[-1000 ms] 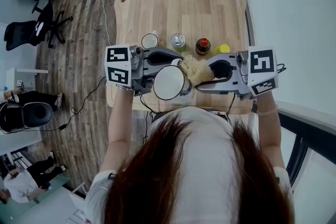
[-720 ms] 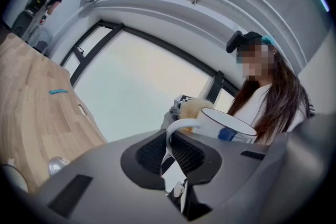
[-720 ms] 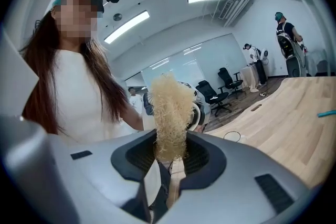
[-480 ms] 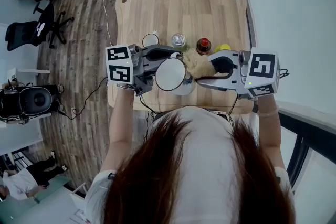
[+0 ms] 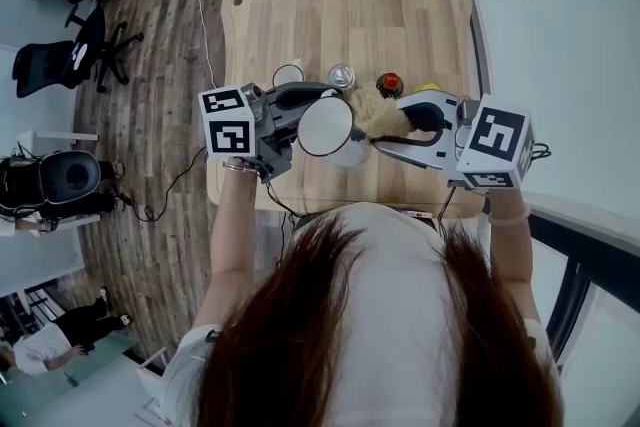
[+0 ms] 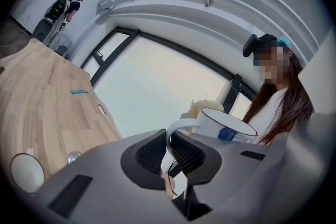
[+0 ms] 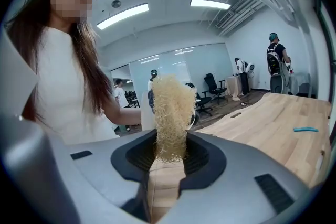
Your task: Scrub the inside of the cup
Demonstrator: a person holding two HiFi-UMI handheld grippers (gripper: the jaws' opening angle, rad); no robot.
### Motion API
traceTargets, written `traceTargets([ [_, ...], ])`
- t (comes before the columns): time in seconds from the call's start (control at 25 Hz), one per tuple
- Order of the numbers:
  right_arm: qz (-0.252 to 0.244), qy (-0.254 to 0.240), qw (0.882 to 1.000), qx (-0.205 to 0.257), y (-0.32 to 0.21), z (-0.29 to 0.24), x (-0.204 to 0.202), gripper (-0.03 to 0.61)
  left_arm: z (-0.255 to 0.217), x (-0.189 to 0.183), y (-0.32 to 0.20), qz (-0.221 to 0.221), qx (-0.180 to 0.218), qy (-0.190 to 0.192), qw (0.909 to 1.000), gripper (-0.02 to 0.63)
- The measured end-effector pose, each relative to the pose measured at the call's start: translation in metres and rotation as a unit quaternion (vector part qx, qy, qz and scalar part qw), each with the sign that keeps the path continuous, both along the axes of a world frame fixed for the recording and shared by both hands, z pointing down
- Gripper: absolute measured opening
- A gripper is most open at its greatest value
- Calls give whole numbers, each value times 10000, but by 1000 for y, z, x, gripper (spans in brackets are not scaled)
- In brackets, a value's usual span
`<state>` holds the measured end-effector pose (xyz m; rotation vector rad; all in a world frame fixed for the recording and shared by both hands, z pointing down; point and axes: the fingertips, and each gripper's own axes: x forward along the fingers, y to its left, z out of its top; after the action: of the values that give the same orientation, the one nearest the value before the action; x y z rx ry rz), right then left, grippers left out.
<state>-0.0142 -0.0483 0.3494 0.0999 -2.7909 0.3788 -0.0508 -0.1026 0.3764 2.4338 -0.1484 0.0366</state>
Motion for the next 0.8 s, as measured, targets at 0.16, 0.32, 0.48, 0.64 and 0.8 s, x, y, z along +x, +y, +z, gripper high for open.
traceTargets([
  [0.16, 114, 113, 9999, -4, -5, 4, 2, 132, 3, 0, -5, -90, -50, -135, 9999, 40],
  [0.32, 157, 215, 9996, 67, -9, 7, 4, 132, 7, 1, -10, -190, -74, -233, 9995, 40],
  [0.48, 217, 272, 9994, 78, -10, 10, 6, 132, 11, 2, -13, -282, -102, -292, 9991, 40],
  [0.64, 336, 305, 9989, 142, -15, 11, 7, 132, 13, 0, -18, -458, -182, -334, 9982, 40],
  [0.8, 549, 363, 9975, 272, -19, 14, 7, 130, 18, -5, -22, -613, -191, -545, 9964, 40],
])
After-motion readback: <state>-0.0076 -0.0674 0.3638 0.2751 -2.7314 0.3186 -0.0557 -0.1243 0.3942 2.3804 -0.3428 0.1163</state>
